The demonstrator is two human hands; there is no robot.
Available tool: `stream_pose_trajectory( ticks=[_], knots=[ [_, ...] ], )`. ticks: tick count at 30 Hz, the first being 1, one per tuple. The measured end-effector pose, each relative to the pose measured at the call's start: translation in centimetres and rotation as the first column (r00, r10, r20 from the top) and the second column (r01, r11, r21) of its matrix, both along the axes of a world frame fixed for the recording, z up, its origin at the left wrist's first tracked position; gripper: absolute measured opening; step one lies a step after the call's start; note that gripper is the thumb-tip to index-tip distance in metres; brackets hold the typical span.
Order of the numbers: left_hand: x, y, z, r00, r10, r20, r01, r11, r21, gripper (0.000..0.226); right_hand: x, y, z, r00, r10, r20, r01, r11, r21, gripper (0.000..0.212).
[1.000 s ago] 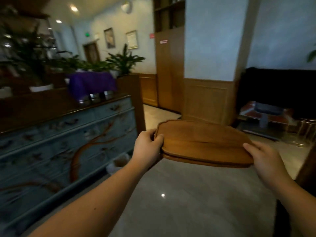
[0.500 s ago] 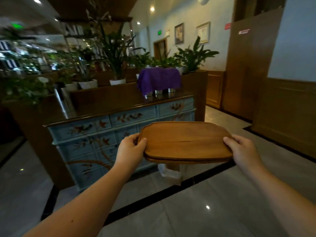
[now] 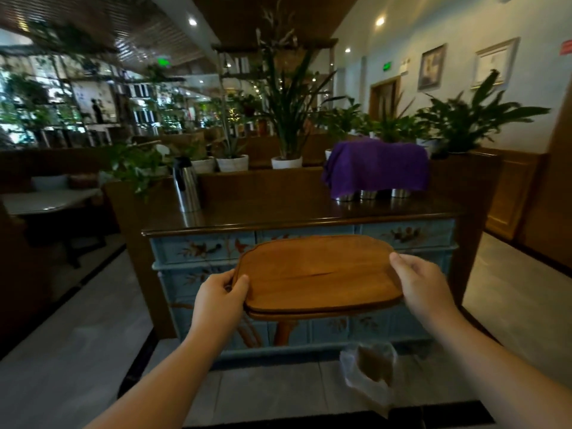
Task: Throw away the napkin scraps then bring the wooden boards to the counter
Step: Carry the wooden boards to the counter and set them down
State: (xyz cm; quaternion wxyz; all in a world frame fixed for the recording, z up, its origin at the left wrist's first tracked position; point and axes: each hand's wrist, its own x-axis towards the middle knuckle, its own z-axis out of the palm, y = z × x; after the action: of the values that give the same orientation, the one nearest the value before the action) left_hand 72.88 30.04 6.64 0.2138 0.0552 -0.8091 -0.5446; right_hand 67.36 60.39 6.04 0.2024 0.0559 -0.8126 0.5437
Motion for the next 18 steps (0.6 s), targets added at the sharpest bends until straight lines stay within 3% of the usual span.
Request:
stream_pose_trajectory(
  ticks=[9,13,18],
  knots=[
    [-15.8,-9.4,-1.0,0.995,0.093,0.046,-0.094,0.995,0.039,0.031,-18.4,-9.9,-1.5,0.999,0.038,0.001,-0.038,0.999,0.014,0.050],
    [-23.4,-12.8,0.5,0.994,0.089,0.064,-0.088,0.996,-0.007,0.030,-25.7,-13.4,-1.4,0.997,-0.007,0.073,0.009,0.999,-0.032,0.030],
    [-32.2,-15.6,2.1,0.997,0.053,0.063,-0.048,0.996,-0.068,0.025,-33.1,-15.8,-1.2,0.992,-0.026,0.120,0.033,0.998,-0.057,0.032]
  ],
)
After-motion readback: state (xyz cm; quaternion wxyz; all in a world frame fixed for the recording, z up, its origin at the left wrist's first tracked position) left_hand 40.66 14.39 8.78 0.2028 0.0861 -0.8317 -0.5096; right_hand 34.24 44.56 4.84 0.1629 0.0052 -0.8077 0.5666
